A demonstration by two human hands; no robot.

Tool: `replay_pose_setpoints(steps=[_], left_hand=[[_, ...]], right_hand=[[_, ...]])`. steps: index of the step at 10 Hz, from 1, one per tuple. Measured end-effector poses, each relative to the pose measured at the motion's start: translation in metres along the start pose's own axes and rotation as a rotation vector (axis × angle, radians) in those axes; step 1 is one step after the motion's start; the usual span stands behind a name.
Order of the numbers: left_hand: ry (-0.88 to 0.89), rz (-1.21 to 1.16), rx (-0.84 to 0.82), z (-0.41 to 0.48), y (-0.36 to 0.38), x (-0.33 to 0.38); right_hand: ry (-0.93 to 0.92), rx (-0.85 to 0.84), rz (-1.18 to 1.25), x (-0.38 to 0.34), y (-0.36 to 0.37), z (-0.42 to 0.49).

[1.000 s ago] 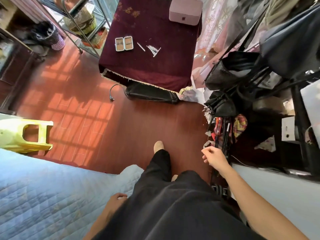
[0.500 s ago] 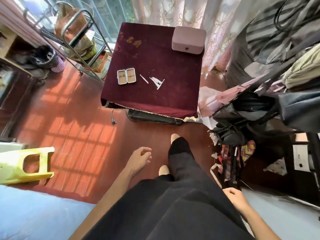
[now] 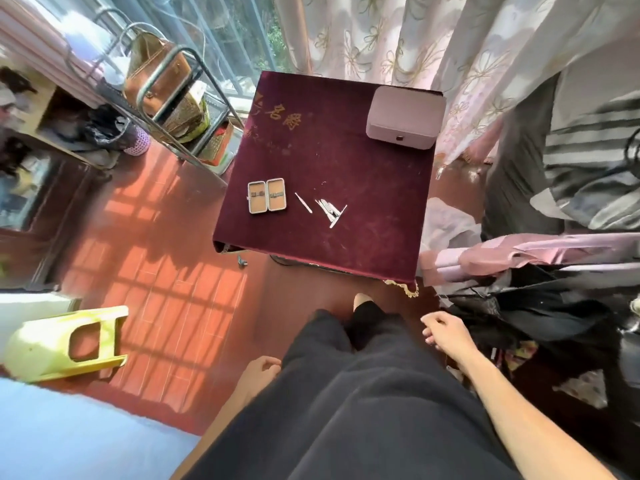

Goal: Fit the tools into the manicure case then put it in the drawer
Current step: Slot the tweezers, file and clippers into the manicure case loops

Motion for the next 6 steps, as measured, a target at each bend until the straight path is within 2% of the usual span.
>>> replay_pose_setpoints(steps=[2,3,6], left_hand=[[-0.034,0.004,0.003,0.030,-0.034,0.025],[0.027,-0.028,0.005,0.049,-0.060,0.052],[0.057,-0.166,-0.061,0.166,-0.098,0.102]], right_hand=[[-0.049,-0.025,0.005,-0.071,0.022,0.016],[-0.025,-0.024,-0.039,-0.086,0.033,0.014],[0.017,0.091,0.017,-0.169,0.104,0.033]])
Point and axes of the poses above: each hand's wrist, its own z-axis towards the middle knuckle, its own y-axis out of the palm, x = y × z, the point moved 1 cm from there along z, towards the middle knuckle, and after that the axes turned 13 degrees about x, right-handed, at the moved point
